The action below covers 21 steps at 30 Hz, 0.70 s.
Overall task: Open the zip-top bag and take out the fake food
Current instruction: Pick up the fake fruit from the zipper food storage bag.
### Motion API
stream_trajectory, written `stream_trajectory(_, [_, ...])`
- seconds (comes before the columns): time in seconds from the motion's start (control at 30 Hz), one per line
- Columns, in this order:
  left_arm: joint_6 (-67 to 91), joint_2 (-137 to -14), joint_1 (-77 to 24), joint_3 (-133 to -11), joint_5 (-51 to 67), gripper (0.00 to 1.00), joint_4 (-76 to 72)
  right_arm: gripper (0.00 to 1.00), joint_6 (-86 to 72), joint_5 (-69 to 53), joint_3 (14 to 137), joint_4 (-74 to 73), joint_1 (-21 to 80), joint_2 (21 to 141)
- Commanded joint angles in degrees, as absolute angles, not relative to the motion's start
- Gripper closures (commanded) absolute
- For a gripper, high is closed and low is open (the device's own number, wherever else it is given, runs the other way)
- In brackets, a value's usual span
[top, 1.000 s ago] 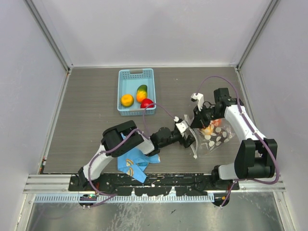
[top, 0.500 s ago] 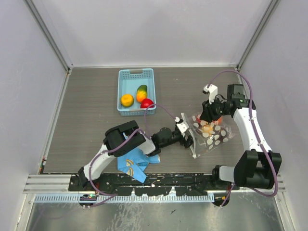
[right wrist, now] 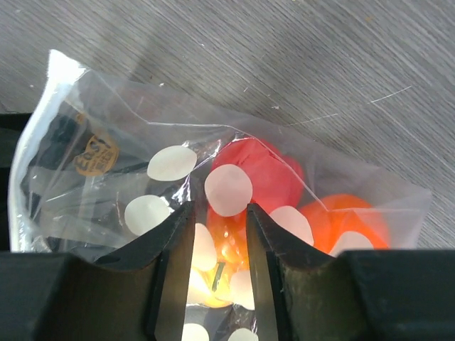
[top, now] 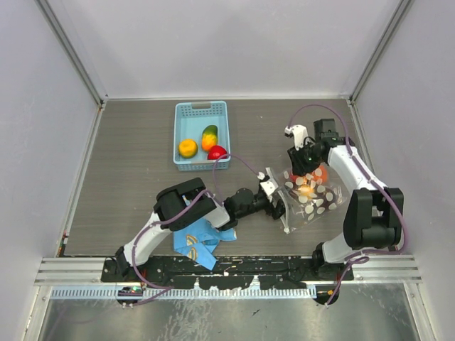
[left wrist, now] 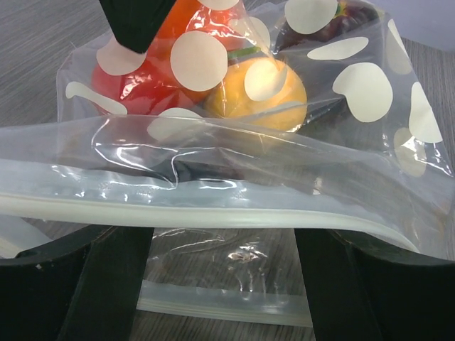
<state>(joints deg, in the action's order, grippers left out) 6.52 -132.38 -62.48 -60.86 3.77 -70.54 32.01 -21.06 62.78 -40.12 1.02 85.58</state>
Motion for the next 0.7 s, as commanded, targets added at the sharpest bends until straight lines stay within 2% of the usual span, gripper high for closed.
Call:
stream_trajectory(0.0, [7.9, -132.8, -61.7, -62.3, 4.6, 0.21, -74.9, 0.58, 30.5, -15.4, 63.7, -36.8, 2.6, 86.9])
stream_trajectory(0.13, [8.6, -132.9, -61.4, -62.5, 4.7, 0.21, -75.0, 0.52, 30.7, -12.9, 62.3, -36.1, 3.0, 88.5])
stream_trajectory(0.3, [10.0, -133.0, -61.0, -62.7, 5.1, 0.21, -74.7, 0.51, 32.1, -13.4, 61.4, -37.8, 3.1, 90.3])
stream_trajectory(0.67, [10.6, -133.0, -60.6, -64.3, 4.5, 0.16, -71.7, 0.65, 33.6, -21.1, 61.3, -44.0, 3.1, 91.8])
